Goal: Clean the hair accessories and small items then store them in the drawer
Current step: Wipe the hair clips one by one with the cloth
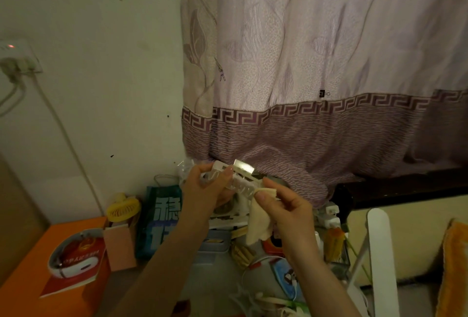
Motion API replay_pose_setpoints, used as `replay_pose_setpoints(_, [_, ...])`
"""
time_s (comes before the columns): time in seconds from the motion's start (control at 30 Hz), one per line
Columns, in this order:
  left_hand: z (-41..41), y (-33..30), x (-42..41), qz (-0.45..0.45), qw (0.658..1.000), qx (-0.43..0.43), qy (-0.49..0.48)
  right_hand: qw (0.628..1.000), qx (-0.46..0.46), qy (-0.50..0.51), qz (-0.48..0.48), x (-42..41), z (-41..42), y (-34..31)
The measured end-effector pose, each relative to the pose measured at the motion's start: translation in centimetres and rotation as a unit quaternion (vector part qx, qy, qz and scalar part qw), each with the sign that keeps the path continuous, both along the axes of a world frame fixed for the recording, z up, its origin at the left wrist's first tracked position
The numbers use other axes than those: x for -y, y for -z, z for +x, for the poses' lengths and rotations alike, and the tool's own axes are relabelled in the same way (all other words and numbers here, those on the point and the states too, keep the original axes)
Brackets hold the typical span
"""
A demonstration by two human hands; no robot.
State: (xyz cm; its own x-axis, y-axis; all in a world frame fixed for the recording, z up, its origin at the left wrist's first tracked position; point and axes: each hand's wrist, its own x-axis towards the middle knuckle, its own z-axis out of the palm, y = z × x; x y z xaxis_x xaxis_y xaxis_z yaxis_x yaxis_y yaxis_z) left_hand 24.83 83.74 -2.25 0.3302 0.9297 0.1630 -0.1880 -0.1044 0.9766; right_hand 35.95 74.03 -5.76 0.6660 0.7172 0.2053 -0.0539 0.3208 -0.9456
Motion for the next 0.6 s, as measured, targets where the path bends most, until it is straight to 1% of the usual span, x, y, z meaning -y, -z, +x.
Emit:
replay_pose_setpoints(0.1, [0.2, 0.2, 0.1, -0.002, 1.000, -0.012, -0.008, 0.999, 0.032, -0.004, 0.006, -0.1, 0.2, 0.0])
replay_pose_setpoints(0.17, [0.2, 0.1, 0.3, 0.007, 1.000, -0.020, -0.003, 0.999, 0.036, -0.009, 0.002, -0.3, 0.5, 0.1])
replay_pose_setpoints(0.33, [-0.1, -0.1, 0.4, -0.011, 0.999, -0.028, 0.039, 1.000, 0.005, -0.010, 0.003, -0.5, 1.2, 0.2])
replay_pose_setpoints(0.47, [-0.4, -0.1, 0.2, -0.015, 0.995, -0.074, 0.066, 0.999, -0.044, -0.019, 0.006, -0.7, 2.0, 0.0])
replay_pose_setpoints(0.53, [-0.4, -0.1, 0.0, 0.004, 0.992, -0.104, 0.067, 0.998, -0.053, -0.024, 0.004, -0.7, 2.4, -0.3])
replay_pose_setpoints(0.6, [-0.5, -0.1, -0.1, 0.050, 0.988, -0.136, 0.062, 0.998, -0.052, -0.034, -0.003, -0.8, 2.9, -0.7])
